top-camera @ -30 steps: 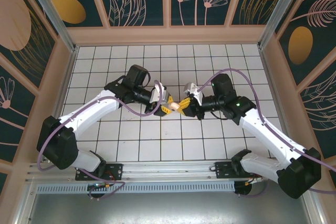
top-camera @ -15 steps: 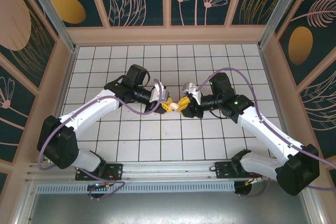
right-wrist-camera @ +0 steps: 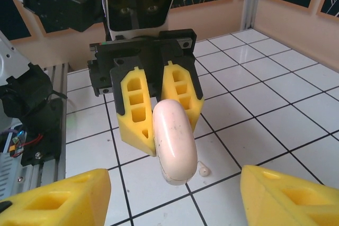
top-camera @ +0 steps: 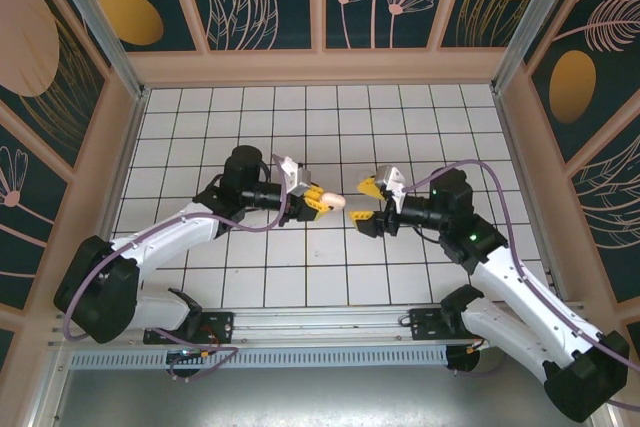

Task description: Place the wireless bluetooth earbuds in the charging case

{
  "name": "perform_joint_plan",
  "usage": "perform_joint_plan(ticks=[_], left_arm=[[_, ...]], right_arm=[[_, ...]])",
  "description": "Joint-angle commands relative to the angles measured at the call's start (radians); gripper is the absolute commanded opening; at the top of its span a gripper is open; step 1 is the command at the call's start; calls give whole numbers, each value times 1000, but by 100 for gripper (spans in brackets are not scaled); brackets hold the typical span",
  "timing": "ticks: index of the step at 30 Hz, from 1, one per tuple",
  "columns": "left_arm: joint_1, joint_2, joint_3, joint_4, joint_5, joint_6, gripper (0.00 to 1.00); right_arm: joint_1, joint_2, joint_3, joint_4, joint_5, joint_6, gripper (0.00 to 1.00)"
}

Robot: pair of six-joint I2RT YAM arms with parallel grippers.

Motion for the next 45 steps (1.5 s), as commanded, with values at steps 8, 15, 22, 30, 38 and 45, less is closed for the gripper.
perform_joint_plan(ticks=[8,15,22,30,38,45], left_arm=[[-7,-20,-20,253,42,-205,19],[-11,-9,-13,254,54,-227,20],[-18,-10,-10,255,58,-229,22],[-21,-22,-7,233,60,-214,26],[-21,-44,-4,149,64,-151,47],[-24,-43,17,84,88,-104,48]], right_arm=[[-5,98,7,199,-138,68,65],[-4,138,31,217,-194,42,56],[-4,147,34,224,-209,24,40],[-4,157,57,177,-225,-13,19],[-34,174,130,-31,-259,-222,19],[-47,255,218,-153,-328,-323,19]])
